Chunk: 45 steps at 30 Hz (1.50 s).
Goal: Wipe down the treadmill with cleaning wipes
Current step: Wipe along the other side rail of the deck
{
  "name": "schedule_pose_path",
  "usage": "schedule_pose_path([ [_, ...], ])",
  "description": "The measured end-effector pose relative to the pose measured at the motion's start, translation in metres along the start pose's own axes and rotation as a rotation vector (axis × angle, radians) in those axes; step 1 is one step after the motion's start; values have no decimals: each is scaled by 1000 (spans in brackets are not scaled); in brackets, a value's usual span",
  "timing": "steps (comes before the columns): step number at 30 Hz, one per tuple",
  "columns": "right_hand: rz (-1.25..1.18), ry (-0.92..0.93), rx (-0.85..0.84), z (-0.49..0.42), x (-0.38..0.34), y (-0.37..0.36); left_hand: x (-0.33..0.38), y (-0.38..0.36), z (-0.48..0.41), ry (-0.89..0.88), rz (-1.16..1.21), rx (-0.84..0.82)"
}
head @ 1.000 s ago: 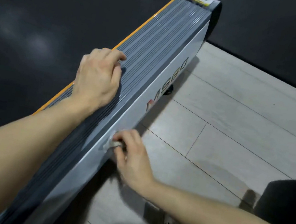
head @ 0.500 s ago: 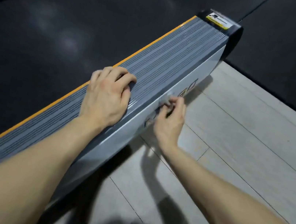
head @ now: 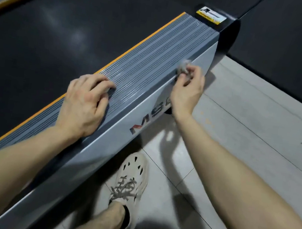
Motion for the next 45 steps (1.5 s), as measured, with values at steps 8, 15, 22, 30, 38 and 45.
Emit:
schedule_pose_path([
  [8,-247,428,-421,95,-36,-2,6,4,-12,-12,-75,-6],
  [15,18,-134,129,-86,47,-2,79,-22,-89,-146,-16,-26],
  [22,-160,166,-258,78,29,1,145,-76,-153,-261,65,-124],
  [30,-8,-156,227,-144,100,-1,146,-85,-157,-208,113,-136],
  [38,-175,160,-44,9,47,-6,140,-90,-161,-218,89,-151],
  [45,-17,-158,150,-166,120,-2,143,-89,-161,-202,99,-159],
])
Point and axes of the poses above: each hand's wrist, its own z-axis away from the middle knuckle, its own y-axis out of the back of the hand, x = y × z, the point moved 3 cm from there along -z, towards the middle knuckle, and after that the axes turned 15 degrees about y, right-handed, at the moved point
